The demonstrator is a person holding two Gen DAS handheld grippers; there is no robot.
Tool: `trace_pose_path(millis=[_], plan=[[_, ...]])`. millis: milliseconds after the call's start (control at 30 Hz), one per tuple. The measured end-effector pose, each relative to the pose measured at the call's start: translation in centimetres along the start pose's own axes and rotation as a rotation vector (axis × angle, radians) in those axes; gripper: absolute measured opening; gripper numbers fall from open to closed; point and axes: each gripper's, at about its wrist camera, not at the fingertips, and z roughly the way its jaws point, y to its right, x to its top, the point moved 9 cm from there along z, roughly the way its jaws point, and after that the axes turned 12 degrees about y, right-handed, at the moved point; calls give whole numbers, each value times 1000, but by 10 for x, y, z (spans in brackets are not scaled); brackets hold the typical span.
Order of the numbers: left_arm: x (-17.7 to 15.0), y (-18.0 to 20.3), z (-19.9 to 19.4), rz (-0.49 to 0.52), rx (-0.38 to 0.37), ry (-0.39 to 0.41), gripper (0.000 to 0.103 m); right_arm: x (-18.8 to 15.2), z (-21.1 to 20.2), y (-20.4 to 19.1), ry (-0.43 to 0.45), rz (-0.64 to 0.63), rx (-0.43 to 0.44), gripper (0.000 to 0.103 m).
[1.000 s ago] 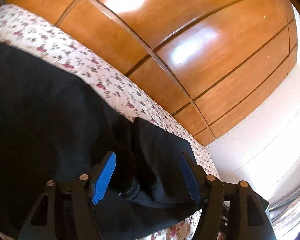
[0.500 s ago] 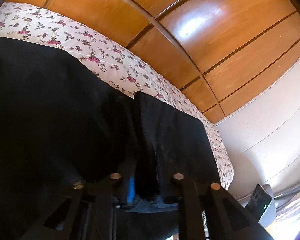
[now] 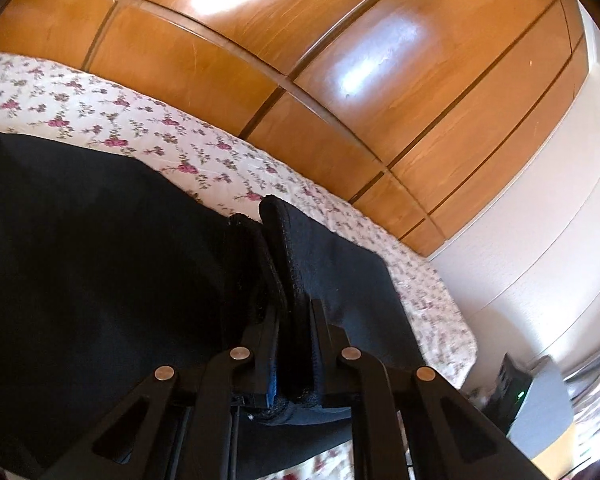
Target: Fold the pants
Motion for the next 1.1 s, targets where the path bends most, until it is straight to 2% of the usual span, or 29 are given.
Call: trace_pose_path(millis=[167, 200, 300, 400, 500, 533, 567, 600, 633, 667, 700, 767, 900, 967, 1033, 1100], plan=[[-19, -17, -1, 50, 77, -25, 12, -2, 1, -1, -15, 30, 6, 32], [-23, -21, 1, 67, 93, -29, 12, -2, 1, -1, -22, 40, 12, 37], [-29, -31, 4, 80, 111, -31, 14, -2, -3, -5, -71, 56, 81, 40], [-30, -36, 4, 41, 115, -30, 22, 7, -19, -11, -69, 23, 175, 40], [-29, -38, 4, -9, 107, -30, 25, 31, -47, -18, 26, 10, 281, 40], [-29, -38, 4, -15, 113, -31, 27, 46, -57, -21, 89, 28, 313, 41], [-28, -37, 3, -15, 121, -30, 30, 55, -62, -23, 132, 51, 326, 43], [-26, -36, 1, -10, 133, -24, 32, 64, -66, -24, 174, 81, 334, 50], [-24, -35, 0, -2, 143, -14, 35, 76, -65, -25, 226, 127, 335, 56], [-22, -34, -2, 8, 152, -3, 37, 81, -59, -27, 240, 148, 322, 62], [-21, -35, -2, 19, 164, 0, 37, 85, -50, -28, 236, 158, 303, 62], [-21, -37, 2, 28, 180, -21, 37, 89, -19, -38, 176, 157, 257, 62], [-22, -40, 3, 10, 178, -32, 38, 95, 31, -61, 130, 145, 241, 61], [-22, -40, 1, 10, 173, -35, 38, 92, 57, -67, 89, 101, 164, 61], [-22, -41, 1, 8, 168, -40, 38, 83, 74, -66, 38, 102, 120, 61], [-19, -42, -2, 2, 160, -35, 38, 78, 79, -61, 24, 126, 111, 62]])
